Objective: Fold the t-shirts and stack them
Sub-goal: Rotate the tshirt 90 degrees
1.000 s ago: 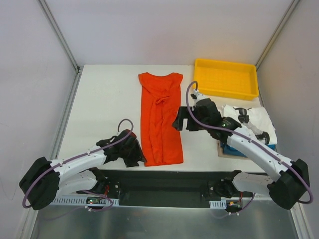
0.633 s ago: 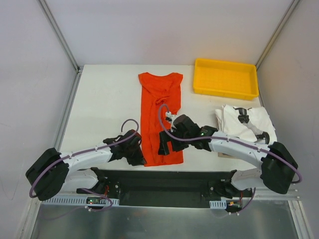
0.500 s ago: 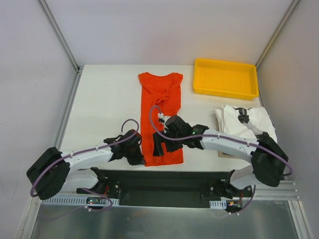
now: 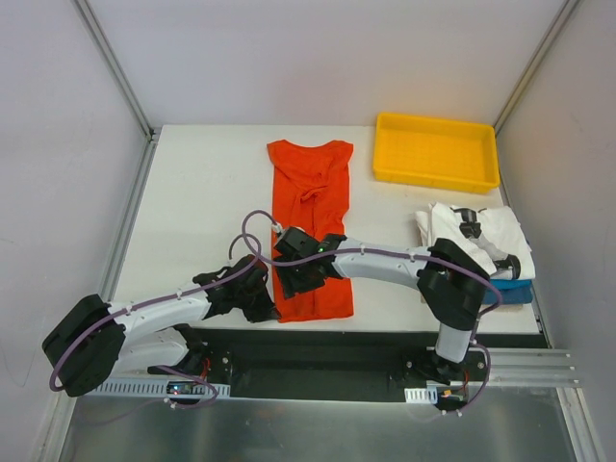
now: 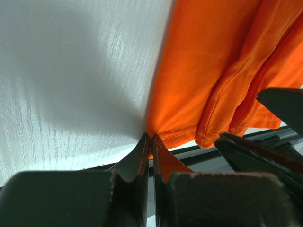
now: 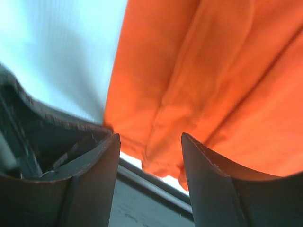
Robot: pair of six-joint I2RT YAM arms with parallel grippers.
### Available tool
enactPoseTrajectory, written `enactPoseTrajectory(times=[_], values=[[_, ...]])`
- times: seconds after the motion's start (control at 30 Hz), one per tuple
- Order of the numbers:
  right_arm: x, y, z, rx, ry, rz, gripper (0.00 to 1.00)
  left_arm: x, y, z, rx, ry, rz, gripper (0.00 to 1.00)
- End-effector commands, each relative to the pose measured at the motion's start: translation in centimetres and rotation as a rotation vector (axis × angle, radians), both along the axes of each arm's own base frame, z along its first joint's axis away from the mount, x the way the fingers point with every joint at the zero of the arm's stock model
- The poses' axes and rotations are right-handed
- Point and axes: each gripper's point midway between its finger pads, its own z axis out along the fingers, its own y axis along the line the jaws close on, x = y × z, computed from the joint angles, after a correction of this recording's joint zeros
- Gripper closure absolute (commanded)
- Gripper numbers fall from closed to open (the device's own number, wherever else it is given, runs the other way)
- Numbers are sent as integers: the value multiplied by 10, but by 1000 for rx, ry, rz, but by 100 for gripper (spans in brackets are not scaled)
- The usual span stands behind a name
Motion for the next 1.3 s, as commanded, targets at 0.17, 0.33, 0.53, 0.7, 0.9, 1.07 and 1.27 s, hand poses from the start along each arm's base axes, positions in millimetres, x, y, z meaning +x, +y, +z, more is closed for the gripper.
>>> enactPoseTrajectory(times=[0.17, 0.33, 0.53, 0.7, 0.9, 1.07, 1.27], values=[[20, -20, -20, -243, -91, -86, 50, -17, 19, -16, 75, 51, -6, 100], [22, -39, -23, -312, -118, -107, 58, -18, 21, -18, 78, 51, 2, 100], [21, -51, -12, -301, -150, -118, 63, -20, 22, -19, 79, 57, -2, 100], [18, -65, -12, -342, -154, -136, 63, -22, 22, -20, 76, 65, -2, 100], [10, -85, -8, -345, -158, -153, 61, -23, 22, -19, 70, 63, -1, 100], [2, -56, 13, -140, -141, -81, 55, -24, 22, -19, 68, 67, -5, 100], [9, -29, 34, -36, -153, -36, 47, -25, 22, -19, 64, 68, -12, 100]])
